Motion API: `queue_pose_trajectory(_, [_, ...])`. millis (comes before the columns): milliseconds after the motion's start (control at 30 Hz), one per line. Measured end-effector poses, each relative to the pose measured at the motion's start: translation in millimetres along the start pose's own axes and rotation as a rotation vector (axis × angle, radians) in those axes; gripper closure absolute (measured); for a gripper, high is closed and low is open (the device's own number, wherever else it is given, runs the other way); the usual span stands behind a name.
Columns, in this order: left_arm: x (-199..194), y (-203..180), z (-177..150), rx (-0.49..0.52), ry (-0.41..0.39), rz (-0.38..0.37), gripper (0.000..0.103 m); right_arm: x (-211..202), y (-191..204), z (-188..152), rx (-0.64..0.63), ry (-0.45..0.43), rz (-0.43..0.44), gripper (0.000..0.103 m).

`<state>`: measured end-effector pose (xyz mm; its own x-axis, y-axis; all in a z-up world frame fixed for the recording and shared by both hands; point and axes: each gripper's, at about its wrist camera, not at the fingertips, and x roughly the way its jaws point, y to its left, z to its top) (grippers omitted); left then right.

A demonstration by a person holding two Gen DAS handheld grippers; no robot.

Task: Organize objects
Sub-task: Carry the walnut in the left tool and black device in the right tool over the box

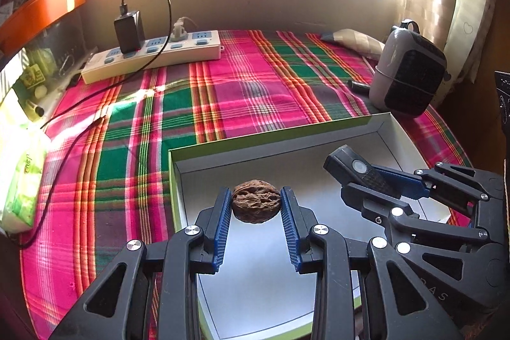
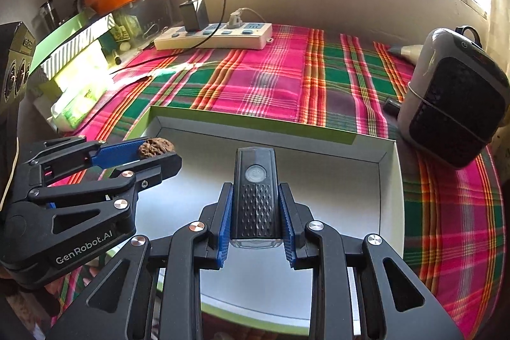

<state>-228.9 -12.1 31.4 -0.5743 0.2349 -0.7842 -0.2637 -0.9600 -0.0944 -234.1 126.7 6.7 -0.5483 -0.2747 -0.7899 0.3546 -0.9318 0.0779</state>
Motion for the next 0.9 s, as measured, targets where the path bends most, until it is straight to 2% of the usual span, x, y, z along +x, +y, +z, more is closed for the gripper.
queue_pose_trajectory(333, [20.0, 3.3, 3.9, 0.008, 0.034, 0.016, 0.074, 19.6, -5.4, 6.6, 0.014, 0.025, -0.027, 0.075])
queue_pose_trajectory(900, [28.6, -0.1, 5.2, 0.024, 0.047, 0.019, 0.074, 29.8, -6.8, 9.2, 0.022, 0.056, -0.038, 0.075])
